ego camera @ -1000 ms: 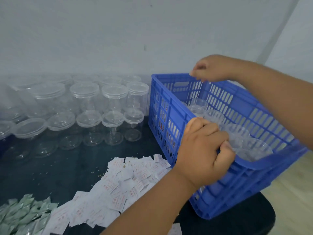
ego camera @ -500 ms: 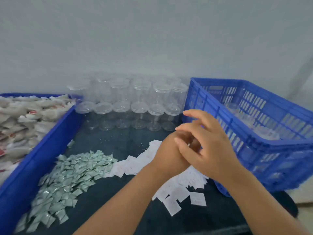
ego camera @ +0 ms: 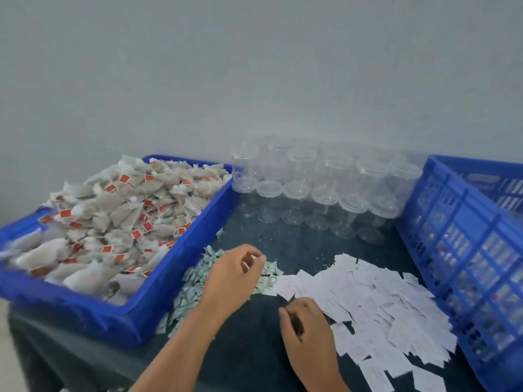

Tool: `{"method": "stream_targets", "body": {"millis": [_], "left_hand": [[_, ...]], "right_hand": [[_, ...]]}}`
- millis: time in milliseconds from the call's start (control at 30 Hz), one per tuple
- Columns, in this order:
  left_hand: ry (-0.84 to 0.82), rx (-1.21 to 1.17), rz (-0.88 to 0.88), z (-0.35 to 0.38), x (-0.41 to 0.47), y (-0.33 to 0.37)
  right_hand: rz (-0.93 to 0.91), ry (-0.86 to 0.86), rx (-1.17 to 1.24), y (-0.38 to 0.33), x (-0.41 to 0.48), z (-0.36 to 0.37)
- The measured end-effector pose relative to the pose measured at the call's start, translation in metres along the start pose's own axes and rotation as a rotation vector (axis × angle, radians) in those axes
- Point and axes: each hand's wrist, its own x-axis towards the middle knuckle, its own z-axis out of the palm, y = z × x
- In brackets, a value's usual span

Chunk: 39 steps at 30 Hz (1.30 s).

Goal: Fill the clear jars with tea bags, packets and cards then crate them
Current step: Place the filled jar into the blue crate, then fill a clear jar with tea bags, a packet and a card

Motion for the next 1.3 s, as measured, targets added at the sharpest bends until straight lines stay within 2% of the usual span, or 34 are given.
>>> {"method": "stream_targets", "body": {"millis": [167,267,367,600,733,800,900,1000,1067,1200,1300], "left_hand": [[0.182,-0.059,0.028,-0.030,0.125,0.024],[0.288,-0.102,-0.024,-0.039,0.194,0.030],[0.240,0.004,-0.100,-0.035,0.245,0.025],[0.251,-0.184,-0.114,-0.010,0.289,0.009],[0.319,-0.143,-0.042,-0.020,0.269,0.010],[0.302,-0.111,-0.003,-0.030,0.245,0.022],[0.130,-0.107,0.053,-0.039,0.179,0.041],[-0.124,-0.036,0.134,-0.030,0.090,0.047],[-0.228,0.019,0.152,-0.016,0.035,0.048],[-0.342,-0.002,0.163,0.004,-0.039,0.046],[-0.405,0.197,0.322,-0.013,-0.043,0.046]], "right_hand": [[0.021,0.018,-0.062,0.006,-0.001,0.004],[0.014,0.028,-0.085,0.005,0.001,0.007],[0.015,0.082,-0.096,0.005,0.004,0.010],[-0.009,0.059,-0.200,0.011,0.014,0.010],[0.007,0.103,-0.130,0.017,0.010,0.012],[-0.025,0.156,-0.064,0.018,0.009,0.010],[0.016,0.184,0.086,0.011,0.007,0.005],[0.144,0.118,0.179,0.015,0.001,0.005],[0.187,0.055,0.281,0.013,-0.001,0.002],[0.096,0.016,0.425,0.014,-0.002,-0.004],[0.033,-0.035,0.511,0.011,-0.004,-0.007]]}}
